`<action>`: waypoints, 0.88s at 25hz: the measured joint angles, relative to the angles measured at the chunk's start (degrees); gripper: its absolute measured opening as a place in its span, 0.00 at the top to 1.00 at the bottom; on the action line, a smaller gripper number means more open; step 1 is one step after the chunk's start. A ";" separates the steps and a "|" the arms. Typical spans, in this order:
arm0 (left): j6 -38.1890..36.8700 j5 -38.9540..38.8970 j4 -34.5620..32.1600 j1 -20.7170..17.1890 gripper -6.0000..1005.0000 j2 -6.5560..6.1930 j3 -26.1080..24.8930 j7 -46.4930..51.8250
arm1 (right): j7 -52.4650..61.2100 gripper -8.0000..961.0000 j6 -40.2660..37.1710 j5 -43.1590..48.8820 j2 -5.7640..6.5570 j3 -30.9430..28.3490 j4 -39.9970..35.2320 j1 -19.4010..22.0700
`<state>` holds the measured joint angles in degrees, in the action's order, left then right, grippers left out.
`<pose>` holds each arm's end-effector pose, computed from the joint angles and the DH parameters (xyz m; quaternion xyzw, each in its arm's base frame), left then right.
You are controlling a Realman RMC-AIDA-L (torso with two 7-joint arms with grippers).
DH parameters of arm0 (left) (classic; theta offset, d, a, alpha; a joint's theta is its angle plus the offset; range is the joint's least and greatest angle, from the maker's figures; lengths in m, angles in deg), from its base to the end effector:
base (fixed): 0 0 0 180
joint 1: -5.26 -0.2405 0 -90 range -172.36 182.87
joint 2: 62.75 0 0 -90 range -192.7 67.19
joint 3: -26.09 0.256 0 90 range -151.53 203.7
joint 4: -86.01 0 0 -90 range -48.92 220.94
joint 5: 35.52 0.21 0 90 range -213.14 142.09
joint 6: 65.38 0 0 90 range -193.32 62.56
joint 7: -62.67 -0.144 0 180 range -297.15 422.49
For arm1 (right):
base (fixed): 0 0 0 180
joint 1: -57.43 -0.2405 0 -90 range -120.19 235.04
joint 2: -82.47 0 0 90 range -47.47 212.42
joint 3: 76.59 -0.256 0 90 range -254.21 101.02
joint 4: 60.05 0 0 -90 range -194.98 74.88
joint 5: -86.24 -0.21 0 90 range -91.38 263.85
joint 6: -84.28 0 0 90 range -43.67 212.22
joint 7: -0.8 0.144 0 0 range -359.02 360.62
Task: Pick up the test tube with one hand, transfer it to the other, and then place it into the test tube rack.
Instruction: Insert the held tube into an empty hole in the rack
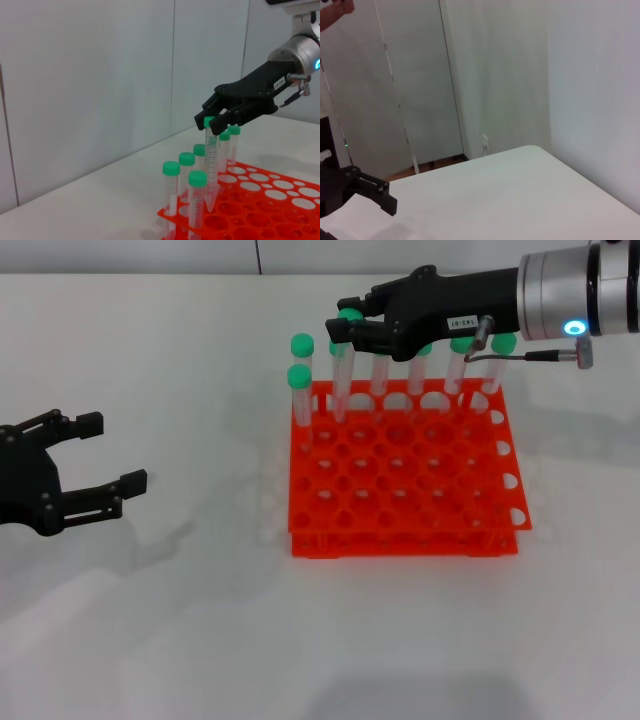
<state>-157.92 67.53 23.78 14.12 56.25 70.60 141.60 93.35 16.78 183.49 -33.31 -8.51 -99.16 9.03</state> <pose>-0.3042 0.2656 0.0735 -0.9245 -0.1791 -0.2187 0.2558 0.1198 0.4246 -0.0233 -0.9606 0.1237 0.2091 0.1352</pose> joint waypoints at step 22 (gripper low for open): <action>0.70 1.38 0.76 1.28 0.12 0.00 -0.04 0.00 | -2.42 0.73 3.55 -0.24 -0.32 3.09 2.11 0.53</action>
<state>-157.23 68.91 24.54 15.40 56.25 70.55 141.60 90.92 20.33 183.25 -33.63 -5.42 -97.05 9.57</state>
